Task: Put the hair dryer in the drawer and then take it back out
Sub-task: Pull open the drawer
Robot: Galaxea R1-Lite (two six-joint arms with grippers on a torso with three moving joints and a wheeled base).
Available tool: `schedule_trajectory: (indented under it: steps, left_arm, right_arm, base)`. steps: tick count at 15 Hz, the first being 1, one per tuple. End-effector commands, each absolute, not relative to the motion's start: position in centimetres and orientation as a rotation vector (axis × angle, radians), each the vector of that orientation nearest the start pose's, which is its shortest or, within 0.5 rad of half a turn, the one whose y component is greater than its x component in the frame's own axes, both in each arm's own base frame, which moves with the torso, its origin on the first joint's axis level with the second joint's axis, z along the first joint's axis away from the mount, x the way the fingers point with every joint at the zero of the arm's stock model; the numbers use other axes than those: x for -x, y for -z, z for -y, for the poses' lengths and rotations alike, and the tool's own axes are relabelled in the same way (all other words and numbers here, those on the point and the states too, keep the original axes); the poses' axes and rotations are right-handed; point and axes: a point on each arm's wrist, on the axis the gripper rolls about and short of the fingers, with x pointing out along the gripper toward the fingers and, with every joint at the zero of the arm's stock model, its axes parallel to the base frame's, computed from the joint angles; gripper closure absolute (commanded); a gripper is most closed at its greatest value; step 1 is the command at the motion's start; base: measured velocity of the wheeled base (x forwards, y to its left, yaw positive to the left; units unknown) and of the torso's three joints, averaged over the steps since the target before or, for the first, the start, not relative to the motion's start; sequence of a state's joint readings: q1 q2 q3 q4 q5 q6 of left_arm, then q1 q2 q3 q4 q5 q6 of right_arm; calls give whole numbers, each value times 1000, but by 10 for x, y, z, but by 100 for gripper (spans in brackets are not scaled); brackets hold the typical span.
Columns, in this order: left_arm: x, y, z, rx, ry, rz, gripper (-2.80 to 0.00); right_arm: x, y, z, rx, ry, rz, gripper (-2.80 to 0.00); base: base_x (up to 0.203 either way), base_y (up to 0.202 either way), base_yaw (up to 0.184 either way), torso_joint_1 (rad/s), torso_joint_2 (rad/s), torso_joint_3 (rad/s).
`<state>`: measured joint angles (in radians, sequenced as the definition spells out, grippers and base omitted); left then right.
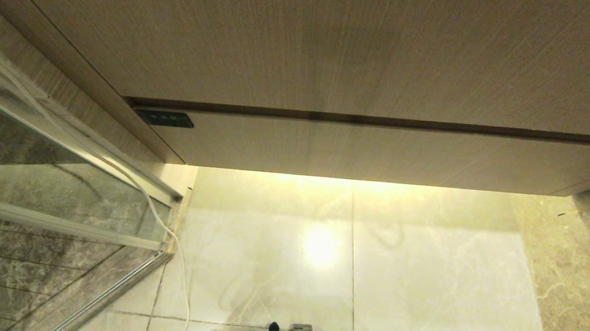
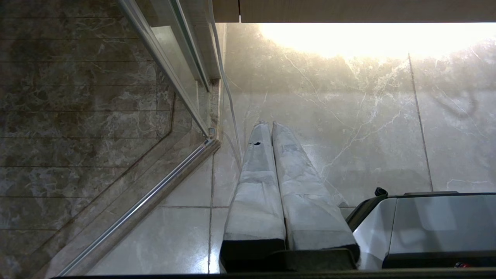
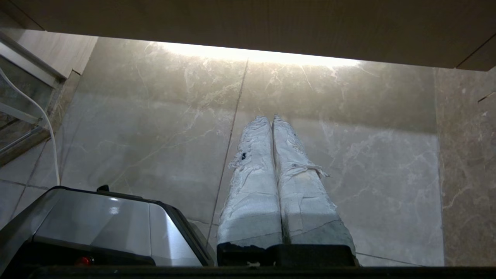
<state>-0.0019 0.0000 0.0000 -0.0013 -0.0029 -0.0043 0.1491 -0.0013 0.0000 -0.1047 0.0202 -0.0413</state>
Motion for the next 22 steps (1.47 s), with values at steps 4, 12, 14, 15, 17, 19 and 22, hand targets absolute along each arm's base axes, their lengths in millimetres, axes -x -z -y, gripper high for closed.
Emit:
schedule_trajectory:
  steps: [4, 12, 14, 15, 17, 19, 22]
  left_arm:
    - [23, -76, 0, 5, 5, 2, 0]
    - [23, -76, 0, 5, 5, 2, 0]
    - [23, -76, 0, 5, 5, 2, 0]
    - [23, -75, 0, 5, 5, 1, 0]
    - [23, -76, 0, 5, 5, 1, 0]
    - [23, -76, 0, 5, 5, 1, 0]
    - [23, -75, 0, 5, 5, 1, 0]
  right_arm:
    - [23, -74, 3, 36, -169, 109, 0]
    - [30, -95, 4, 86, -161, 178, 0]
    - [59, -144, 9, 83, -147, 306, 0]
    - [83, -173, 12, 79, -140, 379, 0]
    - [129, -229, 19, 77, -135, 438, 0]
    - [155, -281, 23, 81, -138, 382, 0]
    - [107, -335, 16, 106, -216, 31, 0]
  base:
    - [0, 0, 0, 0, 0, 0]
    - [0, 0, 0, 0, 0, 0]
    - [0, 0, 0, 0, 0, 0]
    - [0, 0, 0, 0, 0, 0]
    - [0, 0, 0, 0, 0, 0]
    - [0, 0, 0, 0, 0, 0]
    - [0, 0, 0, 0, 0, 0]
